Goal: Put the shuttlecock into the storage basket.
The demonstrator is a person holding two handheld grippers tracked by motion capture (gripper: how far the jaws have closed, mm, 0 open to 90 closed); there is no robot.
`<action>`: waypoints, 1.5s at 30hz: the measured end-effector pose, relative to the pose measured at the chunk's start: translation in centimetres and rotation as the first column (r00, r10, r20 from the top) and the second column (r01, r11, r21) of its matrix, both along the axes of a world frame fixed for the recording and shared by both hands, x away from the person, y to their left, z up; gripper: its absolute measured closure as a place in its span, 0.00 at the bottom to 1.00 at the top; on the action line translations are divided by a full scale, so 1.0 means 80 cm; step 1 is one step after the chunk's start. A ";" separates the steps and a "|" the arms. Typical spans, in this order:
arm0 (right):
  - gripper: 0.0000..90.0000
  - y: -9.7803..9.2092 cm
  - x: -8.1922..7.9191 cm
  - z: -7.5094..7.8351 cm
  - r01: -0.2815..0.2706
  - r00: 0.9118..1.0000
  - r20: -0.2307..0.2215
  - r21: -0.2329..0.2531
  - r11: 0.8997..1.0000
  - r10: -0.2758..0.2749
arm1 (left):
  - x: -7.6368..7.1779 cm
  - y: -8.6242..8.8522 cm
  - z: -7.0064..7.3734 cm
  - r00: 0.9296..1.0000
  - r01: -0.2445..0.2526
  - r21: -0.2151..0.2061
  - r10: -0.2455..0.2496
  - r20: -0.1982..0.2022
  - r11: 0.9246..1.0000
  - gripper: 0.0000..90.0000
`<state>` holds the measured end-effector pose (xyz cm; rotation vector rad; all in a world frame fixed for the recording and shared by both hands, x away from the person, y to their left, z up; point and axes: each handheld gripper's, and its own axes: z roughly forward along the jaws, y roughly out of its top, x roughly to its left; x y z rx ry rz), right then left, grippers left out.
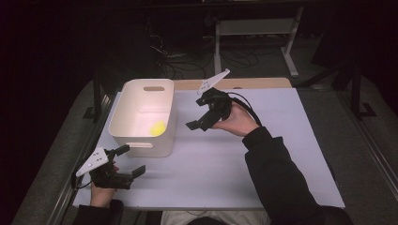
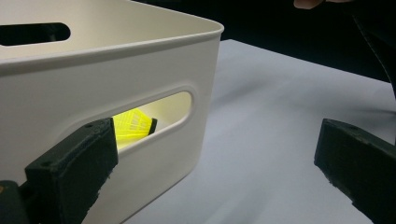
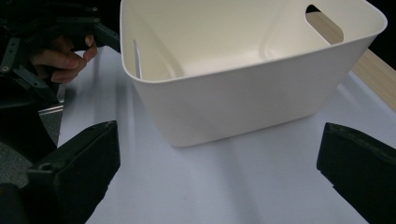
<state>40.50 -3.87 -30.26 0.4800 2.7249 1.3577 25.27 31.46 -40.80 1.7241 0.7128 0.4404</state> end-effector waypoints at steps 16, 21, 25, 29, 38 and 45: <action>0.00 -0.032 -0.006 -0.010 0.038 0.999 0.010 0.019 0.999 -0.039 | 0.000 0.000 0.000 1.000 -0.002 0.002 0.002 -0.003 1.000 0.00; 0.00 -0.043 -0.006 -0.014 0.056 0.998 0.006 0.026 0.998 -0.057 | 0.000 0.000 0.000 1.000 -0.002 0.002 0.002 -0.003 1.000 0.00; 0.00 -0.050 -0.006 -0.018 0.068 0.998 0.002 0.021 0.997 -0.068 | 0.000 0.000 0.000 1.000 -0.002 0.002 0.002 -0.004 1.000 0.00; 0.00 -0.055 -0.007 -0.019 0.074 0.997 0.003 0.023 0.997 -0.074 | 0.000 0.000 0.000 1.000 -0.002 0.002 0.002 -0.005 1.000 0.00; 0.00 -0.079 -0.012 -0.023 0.102 0.995 0.002 0.041 0.994 -0.102 | 0.000 -0.001 -0.001 1.000 -0.003 0.003 0.003 -0.010 1.000 0.00; 0.00 -0.095 -0.015 -0.027 0.120 0.993 0.002 0.063 0.991 -0.120 | 0.000 0.000 -0.001 1.000 -0.002 0.005 0.002 -0.010 1.000 0.00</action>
